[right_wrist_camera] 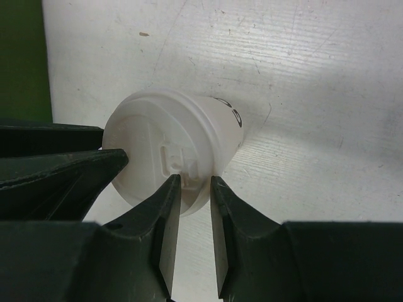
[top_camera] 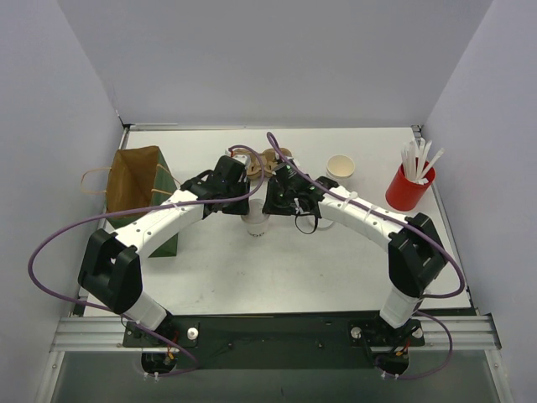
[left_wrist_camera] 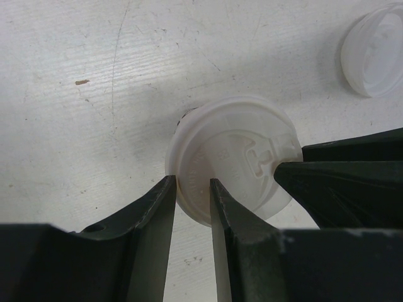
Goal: Pack the takeout coffee
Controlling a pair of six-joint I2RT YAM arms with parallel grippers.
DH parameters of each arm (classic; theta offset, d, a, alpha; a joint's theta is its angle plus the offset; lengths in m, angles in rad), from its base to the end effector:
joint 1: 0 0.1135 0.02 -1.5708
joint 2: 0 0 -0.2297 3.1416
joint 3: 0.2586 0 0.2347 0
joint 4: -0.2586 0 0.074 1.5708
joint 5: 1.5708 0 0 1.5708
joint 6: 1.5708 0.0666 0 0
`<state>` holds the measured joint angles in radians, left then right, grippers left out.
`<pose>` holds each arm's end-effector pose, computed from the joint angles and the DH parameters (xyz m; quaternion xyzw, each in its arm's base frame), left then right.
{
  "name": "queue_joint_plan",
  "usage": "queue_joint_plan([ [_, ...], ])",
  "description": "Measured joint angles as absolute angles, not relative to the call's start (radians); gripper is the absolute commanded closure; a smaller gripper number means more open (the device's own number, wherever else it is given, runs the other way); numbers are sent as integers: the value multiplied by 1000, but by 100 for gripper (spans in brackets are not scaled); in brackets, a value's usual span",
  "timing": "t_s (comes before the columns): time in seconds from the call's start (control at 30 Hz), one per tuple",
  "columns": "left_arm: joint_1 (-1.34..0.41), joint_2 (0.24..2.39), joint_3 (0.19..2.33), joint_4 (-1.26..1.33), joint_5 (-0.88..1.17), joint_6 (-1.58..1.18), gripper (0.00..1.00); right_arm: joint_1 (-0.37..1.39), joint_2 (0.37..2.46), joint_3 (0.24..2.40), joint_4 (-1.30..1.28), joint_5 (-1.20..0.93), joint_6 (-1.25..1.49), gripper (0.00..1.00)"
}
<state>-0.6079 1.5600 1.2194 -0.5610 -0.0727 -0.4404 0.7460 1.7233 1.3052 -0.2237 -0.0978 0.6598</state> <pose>0.2807 -0.1894 0.2138 0.0671 0.9416 -0.1345 0.3013 0.2886 0.2756 0.2193 -0.0603 0.8912 0.3226 0.3131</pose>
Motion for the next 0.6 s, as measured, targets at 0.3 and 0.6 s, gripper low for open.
queue_joint_plan([
  [0.3, -607, 1560, 1219, -561, -75, -440, 62, 746, 1711, 1274, -180, -94, 667, 80],
  [0.6, -607, 1567, 1228, -567, -75, -433, 60, 746, 1711, 1275, -180, -104, 666, 79],
])
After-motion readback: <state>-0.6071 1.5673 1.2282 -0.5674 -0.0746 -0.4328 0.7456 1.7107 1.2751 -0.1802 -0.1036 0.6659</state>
